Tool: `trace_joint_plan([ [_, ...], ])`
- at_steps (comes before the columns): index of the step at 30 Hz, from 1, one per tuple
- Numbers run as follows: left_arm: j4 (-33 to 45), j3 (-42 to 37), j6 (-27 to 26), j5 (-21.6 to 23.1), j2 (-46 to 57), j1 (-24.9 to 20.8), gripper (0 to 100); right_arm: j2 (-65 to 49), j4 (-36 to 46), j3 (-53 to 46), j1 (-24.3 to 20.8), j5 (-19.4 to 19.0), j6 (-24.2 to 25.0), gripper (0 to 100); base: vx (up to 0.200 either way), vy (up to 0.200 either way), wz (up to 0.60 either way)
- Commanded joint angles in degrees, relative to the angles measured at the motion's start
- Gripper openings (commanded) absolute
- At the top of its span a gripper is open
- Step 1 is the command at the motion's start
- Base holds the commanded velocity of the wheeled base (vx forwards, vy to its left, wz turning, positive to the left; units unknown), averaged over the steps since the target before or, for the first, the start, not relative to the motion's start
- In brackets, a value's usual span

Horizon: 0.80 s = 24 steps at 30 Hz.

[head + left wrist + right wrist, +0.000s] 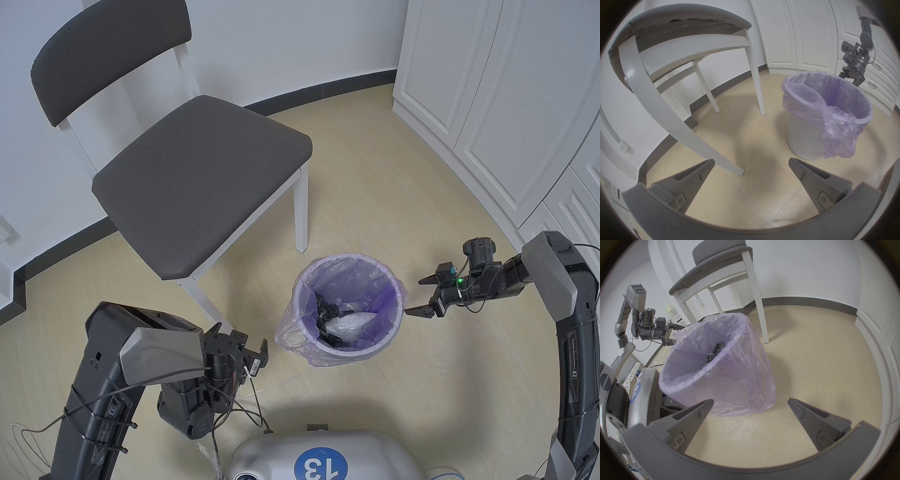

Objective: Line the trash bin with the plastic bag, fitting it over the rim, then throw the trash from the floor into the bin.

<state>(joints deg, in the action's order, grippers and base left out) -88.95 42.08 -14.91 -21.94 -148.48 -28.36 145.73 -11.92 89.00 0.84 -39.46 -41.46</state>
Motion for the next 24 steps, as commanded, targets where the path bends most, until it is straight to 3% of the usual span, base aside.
trace_joint_plan([
  [1,-1.05,-3.76,0.23,0.76,3.73,-2.32,100,-8.09,-5.74,-10.08,2.5,-0.18,-0.11,100,0.0,0.0,0.0],
  [9,-1.05,-7.28,0.23,1.29,8.82,-5.31,100,-15.91,-16.55,-22.47,4.17,-0.79,0.24,100,0.0,0.0,0.0],
  [17,-0.34,-4.99,-1.97,2.26,8.3,-8.38,100,-20.92,-39.14,-41.72,3.82,-0.44,1.29,100,0.0,0.0,0.0],
  [24,0.27,-2.09,-5.57,2.96,8.3,-6.45,100,-21.71,-61.2,-53.32,2.85,0.61,10.87,100,0.0,0.0,0.0],
])
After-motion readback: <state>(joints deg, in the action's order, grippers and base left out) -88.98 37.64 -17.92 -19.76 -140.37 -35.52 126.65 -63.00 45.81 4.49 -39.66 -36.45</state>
